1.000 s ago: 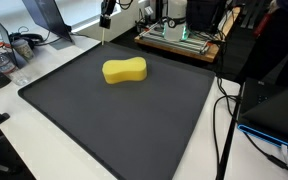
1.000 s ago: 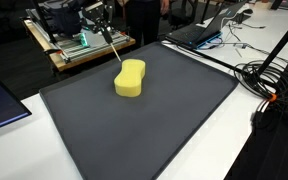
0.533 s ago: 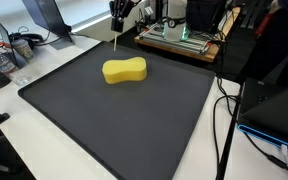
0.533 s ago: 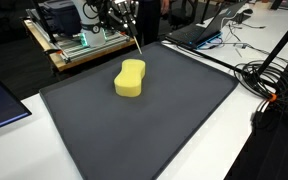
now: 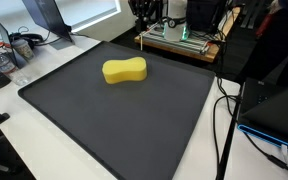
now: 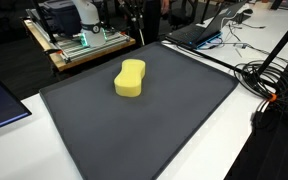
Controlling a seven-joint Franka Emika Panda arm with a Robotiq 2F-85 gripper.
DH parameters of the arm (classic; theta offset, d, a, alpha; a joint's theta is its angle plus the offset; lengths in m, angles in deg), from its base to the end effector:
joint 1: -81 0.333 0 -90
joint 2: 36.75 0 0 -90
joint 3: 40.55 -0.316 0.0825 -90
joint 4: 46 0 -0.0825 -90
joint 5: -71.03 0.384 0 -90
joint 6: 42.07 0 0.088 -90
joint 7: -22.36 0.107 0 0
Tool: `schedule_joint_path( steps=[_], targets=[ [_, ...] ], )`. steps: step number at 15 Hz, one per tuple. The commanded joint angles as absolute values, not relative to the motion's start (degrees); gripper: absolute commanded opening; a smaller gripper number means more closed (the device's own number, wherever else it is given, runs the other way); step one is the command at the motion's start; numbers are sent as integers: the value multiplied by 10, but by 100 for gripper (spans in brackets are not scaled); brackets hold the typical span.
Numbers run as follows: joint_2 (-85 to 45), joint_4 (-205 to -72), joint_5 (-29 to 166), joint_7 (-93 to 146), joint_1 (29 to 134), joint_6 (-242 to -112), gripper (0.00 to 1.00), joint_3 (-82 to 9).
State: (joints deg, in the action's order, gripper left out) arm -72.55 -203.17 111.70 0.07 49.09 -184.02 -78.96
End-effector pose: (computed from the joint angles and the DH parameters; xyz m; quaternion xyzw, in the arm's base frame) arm 0.3814 0.0266 0.3929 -0.9844 0.0224 -0.1699 0.0393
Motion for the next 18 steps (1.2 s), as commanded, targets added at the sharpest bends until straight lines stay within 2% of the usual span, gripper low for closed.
schedule_joint_path(
  steps=[1,4,9,18],
  targets=[
    [-724,-2025,956,124,591,-1797,3,-684],
    [-687,-2002,829,224,656,-1795,3,-614],
    [-600,-1940,715,340,685,-1786,3,-563],
    [-484,-1817,699,350,727,-1714,3,-463]
  ],
)
